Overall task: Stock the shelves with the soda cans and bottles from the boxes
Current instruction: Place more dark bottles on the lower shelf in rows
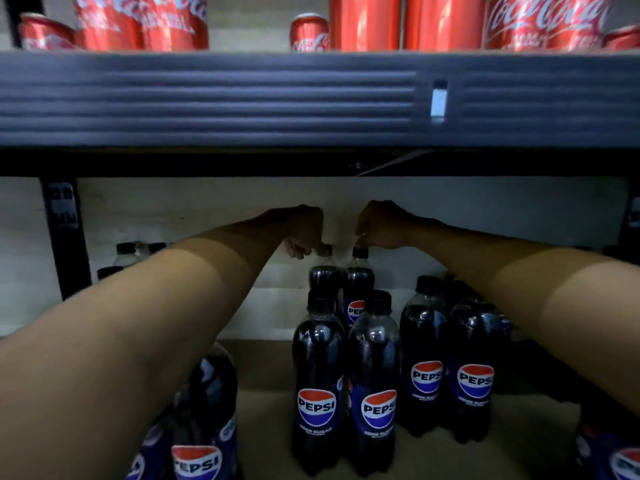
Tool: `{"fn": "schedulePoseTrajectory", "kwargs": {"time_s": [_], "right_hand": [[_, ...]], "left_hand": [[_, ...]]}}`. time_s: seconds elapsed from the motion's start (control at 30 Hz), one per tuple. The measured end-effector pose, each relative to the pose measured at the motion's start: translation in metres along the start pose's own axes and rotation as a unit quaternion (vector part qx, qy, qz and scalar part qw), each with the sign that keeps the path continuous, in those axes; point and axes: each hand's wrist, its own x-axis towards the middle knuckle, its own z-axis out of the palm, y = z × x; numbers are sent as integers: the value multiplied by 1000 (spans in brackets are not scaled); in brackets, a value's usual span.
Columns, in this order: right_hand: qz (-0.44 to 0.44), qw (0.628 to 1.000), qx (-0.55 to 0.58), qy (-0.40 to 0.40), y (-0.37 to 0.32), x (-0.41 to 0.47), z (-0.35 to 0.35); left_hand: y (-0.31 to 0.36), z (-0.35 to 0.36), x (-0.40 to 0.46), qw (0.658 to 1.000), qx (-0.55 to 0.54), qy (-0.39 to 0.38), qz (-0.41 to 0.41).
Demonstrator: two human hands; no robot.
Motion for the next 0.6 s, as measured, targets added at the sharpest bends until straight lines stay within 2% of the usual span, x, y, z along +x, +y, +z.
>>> {"fn": "schedulePoseTrajectory", "kwargs": {"time_s": [0.23, 0.3, 0.43, 0.6], "right_hand": [[-51, 998, 47, 9, -20, -73, -19], [-66, 996, 62, -1, -27, -94, -23], [-77, 986, 114, -90, -39, -122, -30], [-56, 980, 94, -166, -46, -125, -26]], "left_hand": [[13, -14, -70, 996, -54, -31, 61], [21, -18, -97, 992, -76, -68, 69], [27, -22, -139, 983, -106, -137, 65], [37, -14, -155, 979, -71, -170, 86]]}}
